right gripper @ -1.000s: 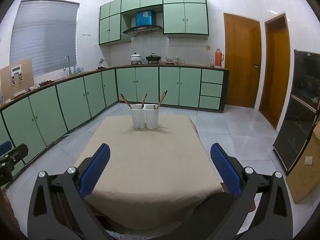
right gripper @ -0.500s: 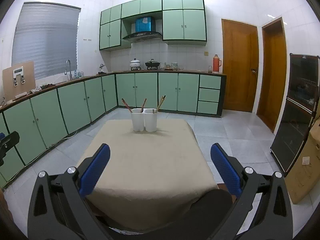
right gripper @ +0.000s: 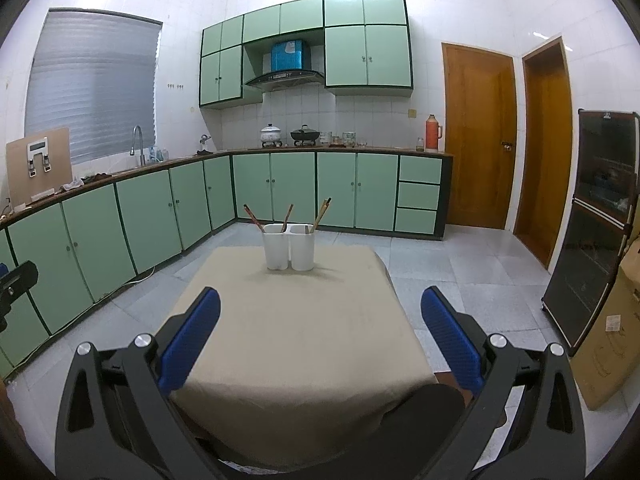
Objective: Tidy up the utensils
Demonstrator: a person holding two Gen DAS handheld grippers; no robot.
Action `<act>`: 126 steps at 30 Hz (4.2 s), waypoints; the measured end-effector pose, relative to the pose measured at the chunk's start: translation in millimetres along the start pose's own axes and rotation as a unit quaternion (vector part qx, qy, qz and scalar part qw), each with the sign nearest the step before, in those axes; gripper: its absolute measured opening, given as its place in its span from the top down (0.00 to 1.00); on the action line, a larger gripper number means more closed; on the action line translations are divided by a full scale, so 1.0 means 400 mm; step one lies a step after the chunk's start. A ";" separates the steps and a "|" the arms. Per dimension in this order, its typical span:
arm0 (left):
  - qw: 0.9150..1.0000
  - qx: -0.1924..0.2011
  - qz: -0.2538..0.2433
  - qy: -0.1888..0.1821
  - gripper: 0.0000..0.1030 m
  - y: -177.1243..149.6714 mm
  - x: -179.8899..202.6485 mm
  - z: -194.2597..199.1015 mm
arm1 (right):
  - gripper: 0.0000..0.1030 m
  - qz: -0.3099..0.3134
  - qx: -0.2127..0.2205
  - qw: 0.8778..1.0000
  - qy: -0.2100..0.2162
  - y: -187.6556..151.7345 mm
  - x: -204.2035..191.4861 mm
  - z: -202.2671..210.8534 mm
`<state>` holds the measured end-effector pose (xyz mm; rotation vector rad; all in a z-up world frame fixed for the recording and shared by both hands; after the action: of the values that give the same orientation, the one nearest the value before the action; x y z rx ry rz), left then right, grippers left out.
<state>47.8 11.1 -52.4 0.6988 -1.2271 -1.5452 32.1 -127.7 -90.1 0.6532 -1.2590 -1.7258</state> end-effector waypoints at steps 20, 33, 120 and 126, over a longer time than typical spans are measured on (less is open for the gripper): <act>1.000 0.008 -0.006 0.003 0.06 0.004 0.006 0.010 | 0.05 -0.016 0.018 1.000 -0.008 0.013 0.012 0.019; 1.000 0.010 -0.008 0.005 0.06 0.012 0.007 0.005 | 0.05 -0.019 0.021 1.000 -0.009 0.022 0.003 0.020; 1.000 0.012 -0.004 0.002 0.06 0.022 0.020 0.004 | 0.05 -0.021 0.021 1.000 -0.008 0.028 0.005 0.019; 1.000 0.012 -0.004 0.003 0.06 0.022 0.019 0.004 | 0.05 -0.021 0.020 1.000 -0.008 0.027 0.007 0.019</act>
<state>46.9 4.7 -42.5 0.7230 -1.2417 -1.5361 28.4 -127.7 -77.2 0.6957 -1.3031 -1.7470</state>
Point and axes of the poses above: each gripper's, at about its wrist camera, not at the fingertips, and z roughly against the way its jaws point, x to its right, y to its top, the point moved 4 cm from there along -z, roughly the way its jaws point, and after that the axes turned 14 degrees about -y, right-handed, at the moved point
